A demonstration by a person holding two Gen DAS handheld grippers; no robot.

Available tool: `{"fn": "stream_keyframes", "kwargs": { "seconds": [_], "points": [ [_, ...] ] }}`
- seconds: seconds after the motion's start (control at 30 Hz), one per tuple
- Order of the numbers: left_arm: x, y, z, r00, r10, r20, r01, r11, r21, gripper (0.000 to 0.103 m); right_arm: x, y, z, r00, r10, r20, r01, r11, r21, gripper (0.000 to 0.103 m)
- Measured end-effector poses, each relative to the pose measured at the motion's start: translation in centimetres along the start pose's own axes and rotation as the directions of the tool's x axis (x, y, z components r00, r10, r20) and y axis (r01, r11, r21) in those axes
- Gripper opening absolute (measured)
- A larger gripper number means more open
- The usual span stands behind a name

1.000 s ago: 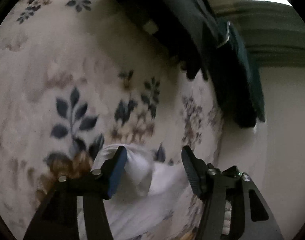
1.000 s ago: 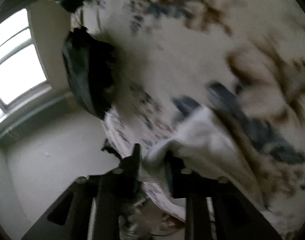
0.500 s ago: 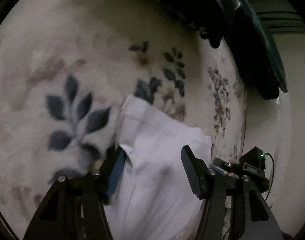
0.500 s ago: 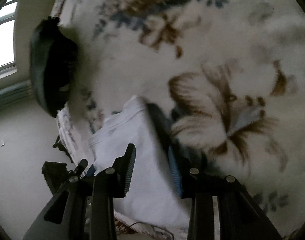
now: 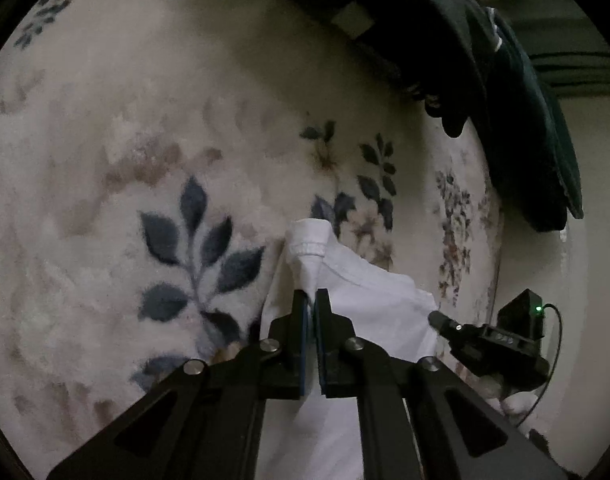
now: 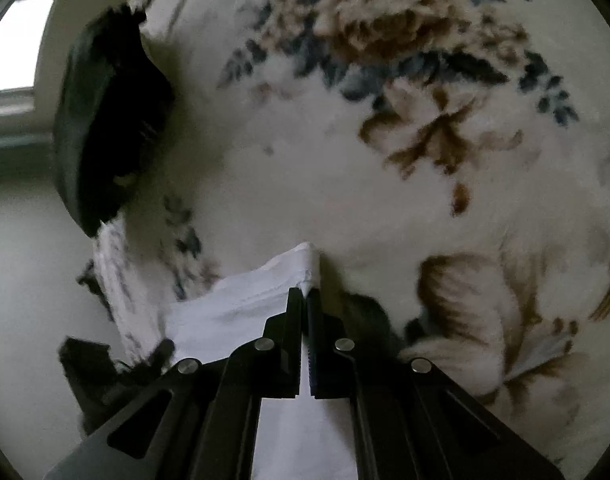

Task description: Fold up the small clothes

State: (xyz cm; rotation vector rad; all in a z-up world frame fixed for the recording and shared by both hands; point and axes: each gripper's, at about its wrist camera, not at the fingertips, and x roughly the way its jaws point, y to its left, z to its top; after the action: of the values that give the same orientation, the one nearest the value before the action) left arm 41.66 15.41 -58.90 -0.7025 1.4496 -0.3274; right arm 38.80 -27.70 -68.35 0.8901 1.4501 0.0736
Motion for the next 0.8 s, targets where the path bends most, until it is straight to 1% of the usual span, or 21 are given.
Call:
{"fn": "stream_keyframes", "kwargs": {
  "seconds": [0.07, 0.1, 0.13, 0.17, 0.2, 0.23, 0.27, 0.3, 0.37, 0.4, 0.47, 0.5, 0.53, 0.57, 0.6, 0.63, 0.67, 0.7, 0.73, 0.8],
  "points": [
    [-0.8, -0.1, -0.4, 1.000, 0.009, 0.002, -0.009, 1.000, 0.004, 0.024, -0.3, -0.3, 0.0, 0.999, -0.031, -0.027, 0.031, 1.000, -0.005, 0.003],
    [-1.3, 0.0, -0.7, 1.000, -0.006, 0.003, 0.006, 1.000, 0.005, 0.047, -0.5, -0.5, -0.1, 0.999, -0.035, -0.038, 0.035, 0.999, -0.008, 0.004],
    [-1.9, 0.3, -1.3, 1.000, -0.023, 0.003, 0.023, 1.000, 0.001, 0.060, -1.1, -1.0, -0.4, 0.998, -0.022, -0.051, 0.021, 1.000, -0.011, 0.005],
    [-2.2, 0.5, -1.8, 0.999, -0.045, -0.002, 0.045, 0.999, -0.001, 0.060, -1.6, -1.5, -0.8, 0.998, -0.008, -0.069, 0.008, 1.000, -0.011, 0.012],
    [-2.4, 0.7, -2.5, 0.998, -0.064, -0.016, 0.064, 0.998, -0.003, 0.060, -1.9, -2.1, -1.3, 0.996, 0.001, -0.090, -0.002, 1.000, -0.008, 0.024],
    [-2.4, 0.8, -3.3, 0.997, -0.068, -0.036, 0.068, 0.998, 0.001, 0.060, -2.2, -2.8, -1.9, 0.994, 0.017, -0.111, -0.018, 1.000, -0.004, 0.038],
    [-2.4, 0.9, -4.0, 0.996, -0.066, -0.055, 0.067, 0.998, 0.010, 0.060, -2.4, -3.7, -2.9, 0.990, 0.038, -0.139, -0.038, 0.999, 0.004, 0.042],
    [-2.3, 1.1, -5.2, 0.996, -0.053, -0.076, 0.054, 0.998, 0.017, 0.060, -2.4, -4.3, -3.7, 0.985, 0.058, -0.160, -0.056, 0.998, 0.014, 0.043],
    [-2.2, 1.6, -6.7, 0.994, -0.046, -0.097, 0.047, 0.999, 0.014, 0.060, -1.9, -5.7, -5.5, 0.971, 0.090, -0.222, -0.084, 0.996, 0.036, 0.043],
    [-2.2, 1.8, -7.5, 0.994, -0.047, -0.097, 0.048, 0.999, 0.009, 0.058, -1.6, -6.4, -6.6, 0.963, 0.102, -0.251, -0.093, 0.995, 0.047, 0.043],
    [-2.3, 2.2, -8.8, 0.996, -0.041, -0.075, 0.040, 0.999, -0.013, 0.057, -0.9, -7.4, -8.4, 0.952, 0.116, -0.285, -0.103, 0.993, 0.059, 0.043],
    [-2.2, 2.3, -9.4, 0.997, -0.054, -0.058, 0.053, 0.998, -0.021, 0.044, -0.4, -7.9, -9.2, 0.948, 0.111, -0.298, -0.095, 0.993, 0.067, 0.043],
    [-2.1, 2.4, -9.7, 0.997, -0.057, -0.048, 0.055, 0.998, -0.028, 0.023, -0.1, -8.2, -9.8, 0.948, 0.113, -0.297, -0.095, 0.993, 0.073, 0.043],
    [-1.9, 2.5, -10.0, 0.998, -0.040, -0.046, 0.038, 0.999, -0.038, 0.016, 0.1, -8.2, -10.4, 0.951, 0.119, -0.285, -0.103, 0.992, 0.070, 0.042],
    [-1.8, 2.4, -10.1, 0.998, -0.041, -0.040, 0.040, 0.998, -0.044, 0.014, 0.2, -8.1, -10.9, 0.955, 0.124, -0.268, -0.111, 0.992, 0.063, 0.032],
    [-1.8, 2.5, -10.1, 0.999, -0.041, -0.030, 0.039, 0.998, -0.050, 0.010, 0.2, -8.1, -11.1, 0.959, 0.123, -0.256, -0.110, 0.992, 0.063, 0.015],
    [-1.9, 2.7, -10.1, 0.999, -0.039, -0.021, 0.038, 0.998, -0.058, 0.008, 0.4, -8.0, -11.4, 0.962, 0.128, -0.242, -0.112, 0.991, 0.076, 0.013],
    [-2.0, 2.9, -10.1, 0.999, -0.044, -0.020, 0.042, 0.997, -0.066, 0.006, 0.4, -8.2, -11.5, 0.962, 0.148, -0.228, -0.129, 0.987, 0.099, 0.009],
    [-2.1, 3.0, -9.9, 0.999, -0.043, -0.019, 0.042, 0.997, -0.071, 0.005, 0.2, -8.4, -11.7, 0.965, 0.151, -0.213, -0.130, 0.985, 0.111, 0.007],
    [-2.7, 3.6, -9.8, 0.999, -0.035, -0.018, 0.033, 0.997, -0.073, 0.005, -0.5, -9.0, -11.8, 0.972, 0.139, -0.189, -0.117, 0.985, 0.127, 0.005]
  ]
}}
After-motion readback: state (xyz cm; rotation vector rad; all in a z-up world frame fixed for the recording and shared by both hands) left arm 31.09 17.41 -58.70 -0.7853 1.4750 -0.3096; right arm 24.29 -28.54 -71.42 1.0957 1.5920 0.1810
